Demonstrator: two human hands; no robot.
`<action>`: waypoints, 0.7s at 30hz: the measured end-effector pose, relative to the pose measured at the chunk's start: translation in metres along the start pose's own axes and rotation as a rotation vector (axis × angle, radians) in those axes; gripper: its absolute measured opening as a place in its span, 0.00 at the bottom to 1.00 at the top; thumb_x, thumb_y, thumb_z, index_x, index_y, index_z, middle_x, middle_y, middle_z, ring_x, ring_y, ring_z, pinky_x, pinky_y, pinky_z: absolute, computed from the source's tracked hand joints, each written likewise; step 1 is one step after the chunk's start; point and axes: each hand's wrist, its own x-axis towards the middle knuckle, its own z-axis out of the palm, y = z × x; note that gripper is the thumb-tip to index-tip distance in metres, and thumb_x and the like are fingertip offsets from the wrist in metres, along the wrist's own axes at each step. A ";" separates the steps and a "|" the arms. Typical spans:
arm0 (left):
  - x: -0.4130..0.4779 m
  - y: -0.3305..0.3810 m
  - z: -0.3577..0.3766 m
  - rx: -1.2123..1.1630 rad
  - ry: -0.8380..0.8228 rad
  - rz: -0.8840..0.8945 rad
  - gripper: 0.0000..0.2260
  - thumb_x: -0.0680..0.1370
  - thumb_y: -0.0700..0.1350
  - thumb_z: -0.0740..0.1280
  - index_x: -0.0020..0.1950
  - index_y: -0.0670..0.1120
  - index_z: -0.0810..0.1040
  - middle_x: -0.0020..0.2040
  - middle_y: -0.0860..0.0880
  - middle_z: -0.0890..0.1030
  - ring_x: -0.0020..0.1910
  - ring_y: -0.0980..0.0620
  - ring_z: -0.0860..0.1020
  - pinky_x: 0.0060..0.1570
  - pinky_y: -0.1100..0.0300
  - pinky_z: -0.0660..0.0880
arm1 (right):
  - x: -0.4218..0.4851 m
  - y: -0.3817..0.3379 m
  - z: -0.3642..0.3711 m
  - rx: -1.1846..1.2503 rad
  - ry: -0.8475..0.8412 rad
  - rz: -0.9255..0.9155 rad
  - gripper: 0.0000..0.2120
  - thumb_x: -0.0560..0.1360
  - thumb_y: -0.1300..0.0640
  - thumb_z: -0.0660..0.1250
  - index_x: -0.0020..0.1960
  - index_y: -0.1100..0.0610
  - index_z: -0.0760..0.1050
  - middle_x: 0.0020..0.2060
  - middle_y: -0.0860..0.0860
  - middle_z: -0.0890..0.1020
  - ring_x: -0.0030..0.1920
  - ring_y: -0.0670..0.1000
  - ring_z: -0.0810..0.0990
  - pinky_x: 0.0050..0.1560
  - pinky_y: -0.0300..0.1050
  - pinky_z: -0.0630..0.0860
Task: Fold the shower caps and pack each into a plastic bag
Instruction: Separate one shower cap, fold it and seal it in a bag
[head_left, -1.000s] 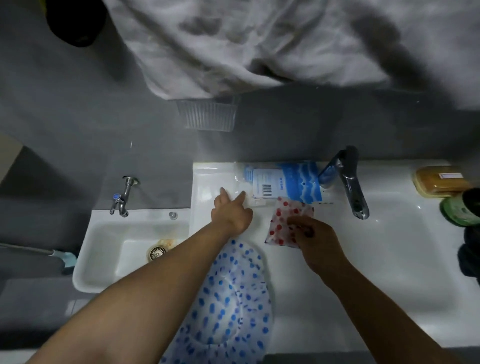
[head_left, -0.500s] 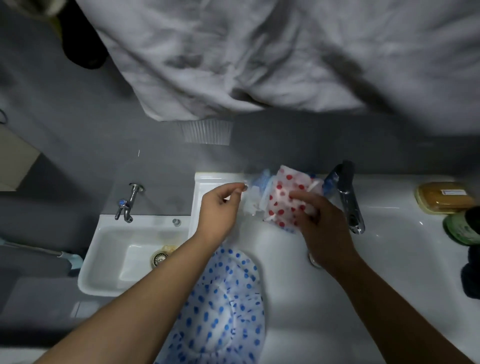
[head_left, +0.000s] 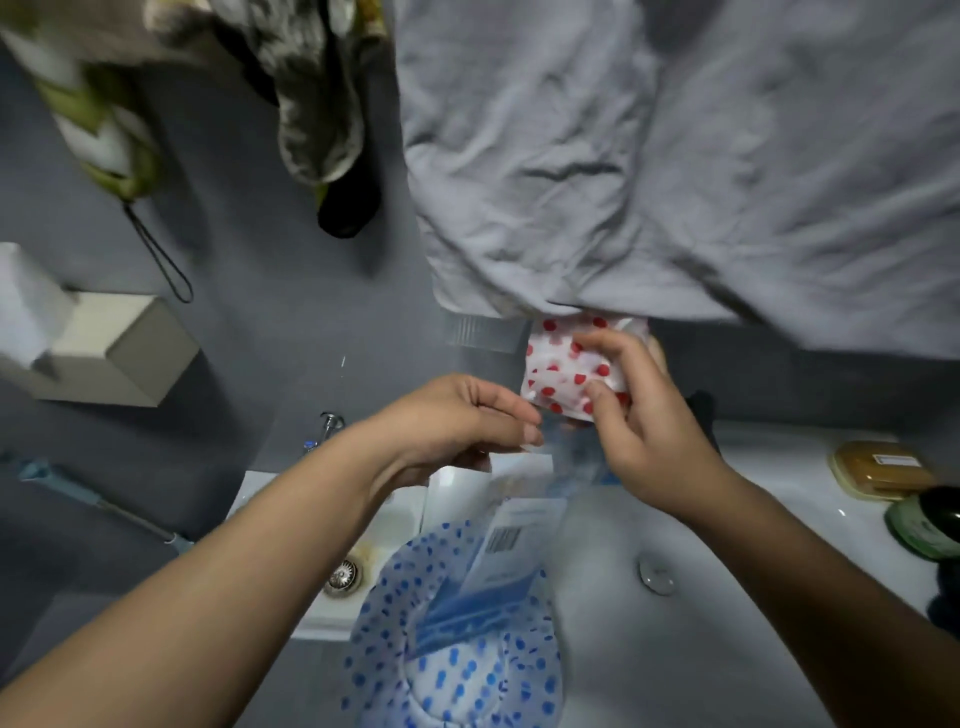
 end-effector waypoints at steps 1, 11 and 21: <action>-0.005 0.000 -0.003 0.003 0.002 -0.016 0.06 0.74 0.36 0.73 0.47 0.45 0.84 0.41 0.48 0.87 0.43 0.52 0.80 0.35 0.64 0.71 | -0.002 -0.006 0.003 0.076 -0.013 0.018 0.17 0.80 0.65 0.58 0.66 0.51 0.68 0.58 0.49 0.68 0.54 0.43 0.77 0.50 0.37 0.79; -0.035 -0.017 -0.017 -0.054 0.052 -0.070 0.07 0.73 0.40 0.72 0.36 0.46 0.87 0.37 0.47 0.87 0.49 0.47 0.82 0.55 0.54 0.81 | -0.015 -0.033 0.034 0.367 -0.061 0.146 0.18 0.81 0.63 0.57 0.65 0.45 0.67 0.63 0.50 0.68 0.54 0.53 0.81 0.44 0.50 0.84; -0.049 -0.039 -0.018 0.076 0.069 -0.130 0.03 0.74 0.39 0.72 0.44 0.45 0.86 0.40 0.49 0.87 0.35 0.59 0.80 0.28 0.68 0.69 | -0.048 -0.036 0.052 0.355 -0.079 0.234 0.17 0.82 0.62 0.56 0.64 0.42 0.66 0.63 0.53 0.70 0.35 0.46 0.83 0.37 0.49 0.83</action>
